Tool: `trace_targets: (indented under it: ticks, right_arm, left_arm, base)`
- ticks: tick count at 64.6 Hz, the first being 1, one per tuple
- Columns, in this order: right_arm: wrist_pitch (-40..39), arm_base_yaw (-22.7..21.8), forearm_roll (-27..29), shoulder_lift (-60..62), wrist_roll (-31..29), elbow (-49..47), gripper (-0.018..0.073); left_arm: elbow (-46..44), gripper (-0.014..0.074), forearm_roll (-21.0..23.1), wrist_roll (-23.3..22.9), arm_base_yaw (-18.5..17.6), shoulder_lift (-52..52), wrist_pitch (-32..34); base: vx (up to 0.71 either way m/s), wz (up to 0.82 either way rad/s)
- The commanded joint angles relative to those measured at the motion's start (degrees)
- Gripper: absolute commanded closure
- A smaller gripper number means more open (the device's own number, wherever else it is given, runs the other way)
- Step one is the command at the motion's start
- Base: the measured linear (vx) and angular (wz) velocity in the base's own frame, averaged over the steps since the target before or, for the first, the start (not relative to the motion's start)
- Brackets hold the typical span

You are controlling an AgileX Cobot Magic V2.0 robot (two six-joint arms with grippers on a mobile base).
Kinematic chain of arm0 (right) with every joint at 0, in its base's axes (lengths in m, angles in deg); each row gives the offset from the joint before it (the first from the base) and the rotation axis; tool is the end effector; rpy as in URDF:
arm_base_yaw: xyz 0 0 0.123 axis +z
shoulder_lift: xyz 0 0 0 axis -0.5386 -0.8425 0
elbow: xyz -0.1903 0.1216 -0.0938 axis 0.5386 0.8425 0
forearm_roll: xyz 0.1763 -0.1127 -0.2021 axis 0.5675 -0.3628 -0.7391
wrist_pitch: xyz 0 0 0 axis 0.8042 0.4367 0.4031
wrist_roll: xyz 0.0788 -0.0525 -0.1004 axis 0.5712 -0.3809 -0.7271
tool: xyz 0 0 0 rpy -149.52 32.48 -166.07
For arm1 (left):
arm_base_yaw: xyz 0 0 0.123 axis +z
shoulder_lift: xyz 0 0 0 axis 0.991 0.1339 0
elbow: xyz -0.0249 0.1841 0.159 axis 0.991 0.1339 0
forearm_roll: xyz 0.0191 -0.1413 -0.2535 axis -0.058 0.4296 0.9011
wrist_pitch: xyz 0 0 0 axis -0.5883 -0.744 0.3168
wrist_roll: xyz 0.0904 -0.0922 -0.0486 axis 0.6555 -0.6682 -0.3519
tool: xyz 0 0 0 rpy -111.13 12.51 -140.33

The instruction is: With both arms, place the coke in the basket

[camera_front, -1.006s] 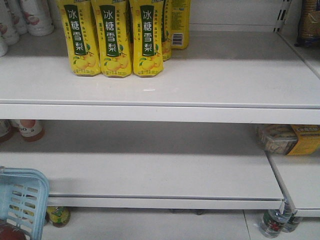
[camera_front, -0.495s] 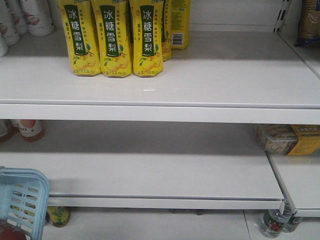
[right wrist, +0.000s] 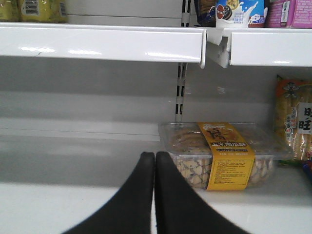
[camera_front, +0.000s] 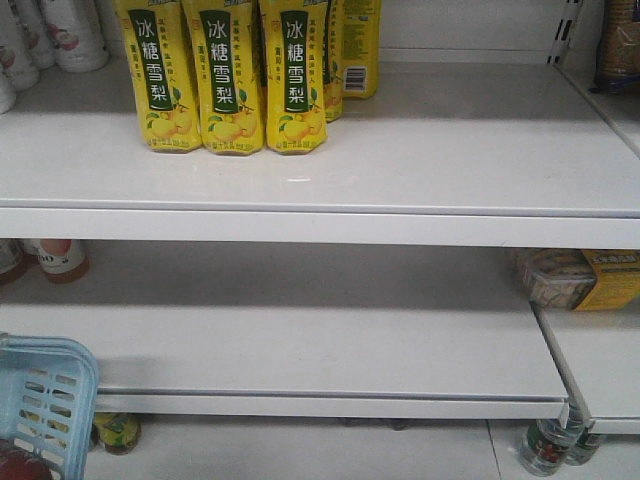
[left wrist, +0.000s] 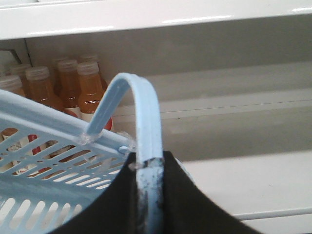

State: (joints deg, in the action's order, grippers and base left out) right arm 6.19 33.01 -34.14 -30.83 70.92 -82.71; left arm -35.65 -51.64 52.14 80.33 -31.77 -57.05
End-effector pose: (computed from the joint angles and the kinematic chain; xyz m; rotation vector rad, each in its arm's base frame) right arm 0.1842 0.0018 0.1963 -0.0222 1.5827 -0.0045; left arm 0.1847 -0.0050 0.1853 0.0200 1.6382 -0.0188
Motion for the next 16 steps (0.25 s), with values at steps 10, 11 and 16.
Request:
trace_targets:
  ticks: [10, 11, 16]
  right_arm:
    - [-4.09, -0.30, -0.42, 0.84, -0.19, 0.64, 0.0569]
    - [-4.09, -0.30, -0.42, 0.84, -0.19, 0.64, 0.0569]
    - [-4.09, -0.30, -0.42, 0.84, -0.19, 0.64, 0.0569]
  left_arm:
    - [-0.32, 0.0602, -1.23, 0.61, 0.08, -1.24, 9.63]
    - [-0.32, 0.0602, -1.23, 0.61, 0.08, -1.24, 9.63]
    - [-0.32, 0.0602, -1.23, 0.61, 0.08, -1.24, 9.63]
  base:
    - [0.00, 0.00]
    - [0.00, 0.00]
    - [0.00, 0.00]
